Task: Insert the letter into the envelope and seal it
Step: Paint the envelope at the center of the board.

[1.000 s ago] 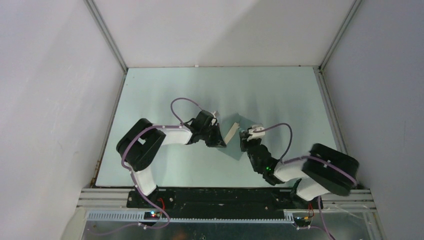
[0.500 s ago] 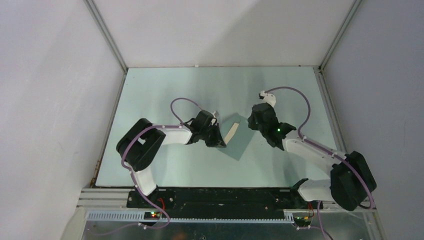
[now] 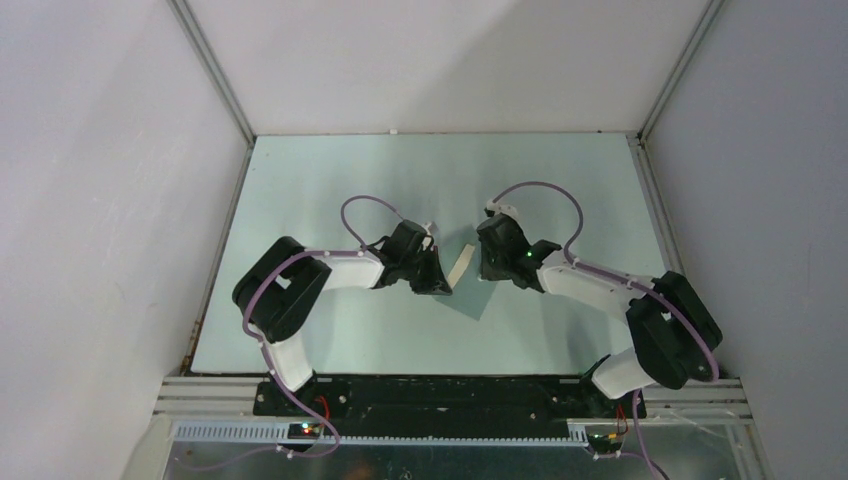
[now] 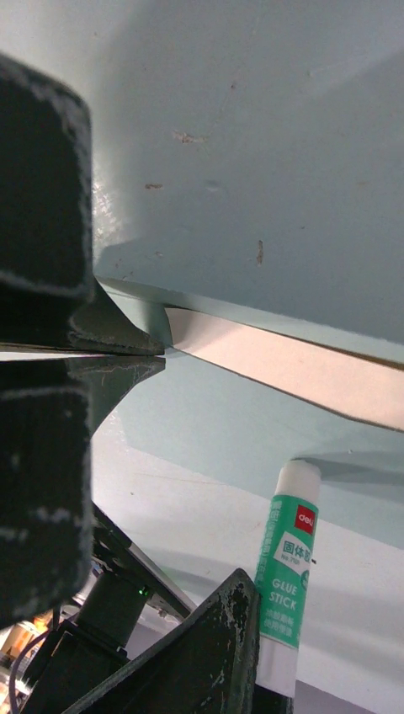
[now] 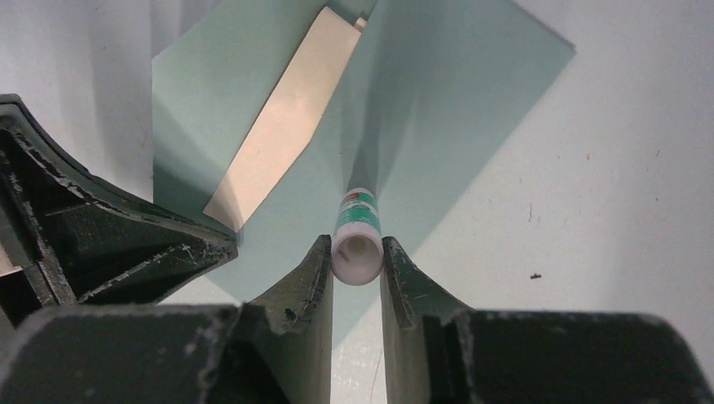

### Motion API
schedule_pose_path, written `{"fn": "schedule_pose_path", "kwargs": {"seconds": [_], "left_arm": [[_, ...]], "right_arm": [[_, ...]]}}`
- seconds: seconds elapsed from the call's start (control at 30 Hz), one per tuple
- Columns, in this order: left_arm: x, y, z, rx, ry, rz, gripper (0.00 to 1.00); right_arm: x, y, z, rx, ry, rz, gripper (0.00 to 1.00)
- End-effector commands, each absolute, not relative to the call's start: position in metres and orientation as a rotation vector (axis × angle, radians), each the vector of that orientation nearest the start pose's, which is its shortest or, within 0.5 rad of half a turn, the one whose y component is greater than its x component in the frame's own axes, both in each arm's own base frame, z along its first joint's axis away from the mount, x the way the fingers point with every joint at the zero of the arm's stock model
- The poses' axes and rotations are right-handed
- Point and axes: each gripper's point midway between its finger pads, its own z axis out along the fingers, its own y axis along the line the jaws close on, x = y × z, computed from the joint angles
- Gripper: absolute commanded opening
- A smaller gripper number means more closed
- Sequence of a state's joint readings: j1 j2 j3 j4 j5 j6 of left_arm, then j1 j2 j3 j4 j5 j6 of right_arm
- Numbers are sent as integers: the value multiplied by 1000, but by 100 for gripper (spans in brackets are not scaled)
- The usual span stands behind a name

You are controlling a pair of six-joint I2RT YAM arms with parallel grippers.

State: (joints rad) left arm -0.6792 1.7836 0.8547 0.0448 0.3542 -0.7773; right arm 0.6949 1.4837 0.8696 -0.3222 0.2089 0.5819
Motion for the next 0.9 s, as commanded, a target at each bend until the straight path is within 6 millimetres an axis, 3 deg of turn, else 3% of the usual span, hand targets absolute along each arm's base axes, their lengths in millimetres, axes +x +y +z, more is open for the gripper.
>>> {"fn": "schedule_pose_path", "kwargs": {"seconds": [0.0,0.37,0.5,0.87], "left_arm": [[247,-300,8,40,2719,-924,2],[248,-300,6,43,2724,-924,2],[248,-301,5,43,2728,-926,2],[249,-300,5,39,2730,-924,2]], "right_arm": [[302,229,80,-51,2365,282,0],[322,231,82,-64,2294,210,0],[324,231,71,-95,2311,171,0],[296,248,68,-283,2345,184,0]]}}
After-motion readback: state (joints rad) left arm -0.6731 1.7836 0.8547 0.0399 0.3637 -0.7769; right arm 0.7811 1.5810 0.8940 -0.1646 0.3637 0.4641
